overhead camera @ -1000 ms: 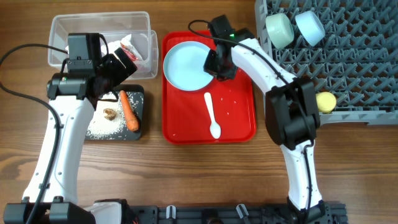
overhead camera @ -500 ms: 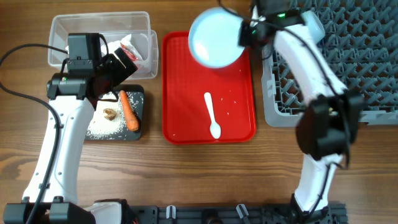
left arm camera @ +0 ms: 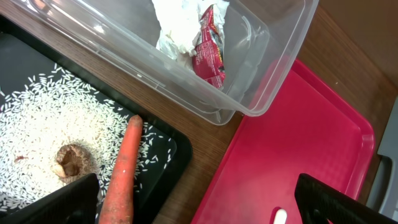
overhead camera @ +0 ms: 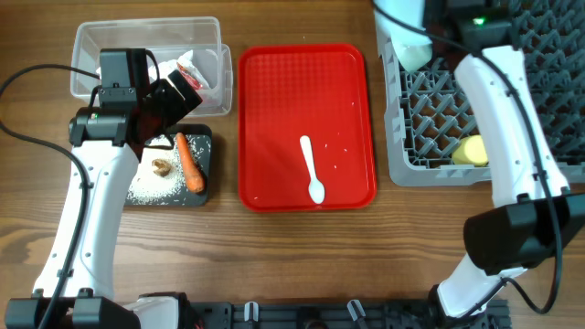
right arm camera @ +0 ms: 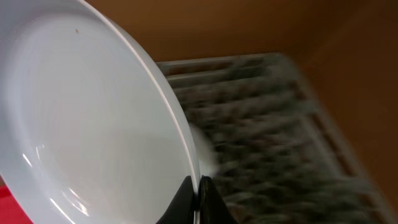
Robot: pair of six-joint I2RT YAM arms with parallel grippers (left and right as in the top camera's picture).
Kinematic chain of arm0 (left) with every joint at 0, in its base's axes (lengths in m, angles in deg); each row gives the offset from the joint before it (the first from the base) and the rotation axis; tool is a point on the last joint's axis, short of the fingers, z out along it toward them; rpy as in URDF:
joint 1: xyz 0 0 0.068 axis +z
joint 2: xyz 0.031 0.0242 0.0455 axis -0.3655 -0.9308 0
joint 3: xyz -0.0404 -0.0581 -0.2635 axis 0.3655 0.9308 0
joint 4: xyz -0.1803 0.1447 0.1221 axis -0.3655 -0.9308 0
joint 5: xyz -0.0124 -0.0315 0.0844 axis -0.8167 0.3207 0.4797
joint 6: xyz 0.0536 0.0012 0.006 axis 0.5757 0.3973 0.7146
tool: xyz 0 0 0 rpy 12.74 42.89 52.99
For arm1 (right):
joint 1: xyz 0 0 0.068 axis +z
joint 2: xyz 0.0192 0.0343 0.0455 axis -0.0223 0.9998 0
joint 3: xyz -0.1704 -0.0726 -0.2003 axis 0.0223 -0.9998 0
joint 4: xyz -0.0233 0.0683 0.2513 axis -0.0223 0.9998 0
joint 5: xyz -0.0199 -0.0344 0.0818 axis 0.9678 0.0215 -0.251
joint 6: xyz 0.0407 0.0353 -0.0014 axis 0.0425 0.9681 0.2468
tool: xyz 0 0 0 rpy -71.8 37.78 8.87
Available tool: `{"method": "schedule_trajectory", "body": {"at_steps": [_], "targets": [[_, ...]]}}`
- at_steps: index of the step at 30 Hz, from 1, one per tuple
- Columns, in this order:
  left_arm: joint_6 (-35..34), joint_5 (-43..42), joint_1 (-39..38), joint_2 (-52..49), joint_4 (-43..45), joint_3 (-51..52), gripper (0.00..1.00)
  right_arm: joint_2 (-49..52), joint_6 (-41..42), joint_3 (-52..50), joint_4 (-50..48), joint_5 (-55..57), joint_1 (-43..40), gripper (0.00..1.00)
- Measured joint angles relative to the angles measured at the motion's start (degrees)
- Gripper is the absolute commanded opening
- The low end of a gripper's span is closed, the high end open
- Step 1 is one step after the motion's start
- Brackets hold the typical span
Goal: Sort waste into correct bins and load items into the dishwasher rack
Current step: 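Lift the light-blue plate and stand it upright in the rack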
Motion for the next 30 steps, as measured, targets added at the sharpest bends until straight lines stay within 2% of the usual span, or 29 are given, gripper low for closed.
{"method": "schedule_trajectory", "body": {"at_steps": [4,10,19,30], "targets": [[0.0,0.0,0.0,0.0,0.0,0.0,1.0,0.0,-4.0,0.0,-2.5,6.1,-4.2,0.04],[0.0,0.0,0.0,0.0,0.0,0.0,1.0,0.0,-6.1,0.0,-4.7,8.2,-12.6,0.04],[0.0,0.0,0.0,0.0,0.0,0.0,1.0,0.0,-8.8,-0.3,-7.3,-3.0,-25.9,0.04],[0.0,0.0,0.0,0.0,0.0,0.0,1.0,2.4,-14.4,-0.5,-13.3,-8.9,-26.1,0.04]]}}
